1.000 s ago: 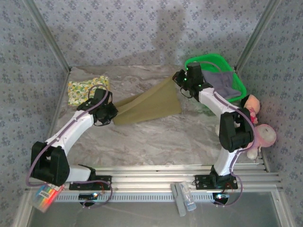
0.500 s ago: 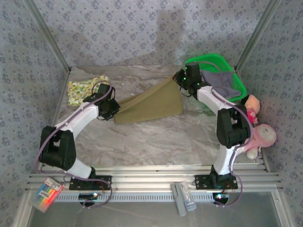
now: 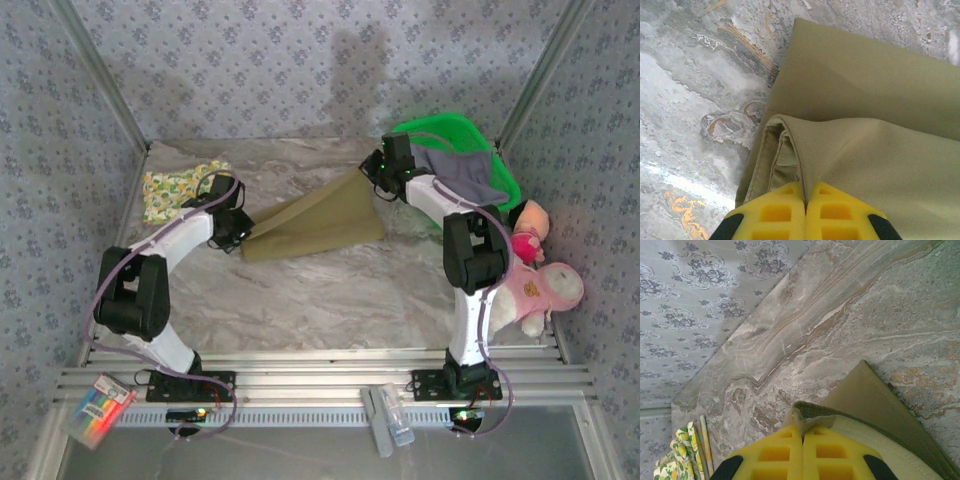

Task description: Fold and stack the skirts

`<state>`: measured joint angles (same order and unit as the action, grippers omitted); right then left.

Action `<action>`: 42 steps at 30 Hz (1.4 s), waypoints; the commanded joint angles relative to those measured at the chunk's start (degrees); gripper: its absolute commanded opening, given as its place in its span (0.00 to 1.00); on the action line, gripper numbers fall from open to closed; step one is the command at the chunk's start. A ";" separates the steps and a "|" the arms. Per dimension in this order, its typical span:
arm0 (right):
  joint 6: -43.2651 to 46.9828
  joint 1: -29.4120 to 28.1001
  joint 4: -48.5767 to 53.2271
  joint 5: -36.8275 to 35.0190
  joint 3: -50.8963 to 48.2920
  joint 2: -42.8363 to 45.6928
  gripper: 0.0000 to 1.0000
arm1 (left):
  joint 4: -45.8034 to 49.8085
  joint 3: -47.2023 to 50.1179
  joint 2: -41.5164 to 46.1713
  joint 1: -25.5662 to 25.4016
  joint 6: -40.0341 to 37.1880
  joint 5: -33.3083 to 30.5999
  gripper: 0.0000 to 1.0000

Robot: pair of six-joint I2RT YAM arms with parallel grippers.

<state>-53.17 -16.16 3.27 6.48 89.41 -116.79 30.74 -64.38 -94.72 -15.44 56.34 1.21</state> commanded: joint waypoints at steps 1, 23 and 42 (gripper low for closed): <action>-0.22 0.80 0.51 -1.84 3.27 -1.76 0.00 | 2.00 -1.88 -2.31 1.09 0.44 0.16 0.00; 11.52 -0.97 7.46 11.58 3.59 -0.08 1.00 | -1.00 -7.66 0.19 -0.31 -6.05 11.74 1.00; 14.52 -3.65 17.29 17.88 -6.02 0.75 1.00 | 1.42 -3.69 -4.48 -5.15 -7.72 15.29 1.00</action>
<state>-39.33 -19.97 17.10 24.27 85.41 -118.80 31.51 -69.34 -102.56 -19.25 49.04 15.27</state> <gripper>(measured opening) 0.998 0.997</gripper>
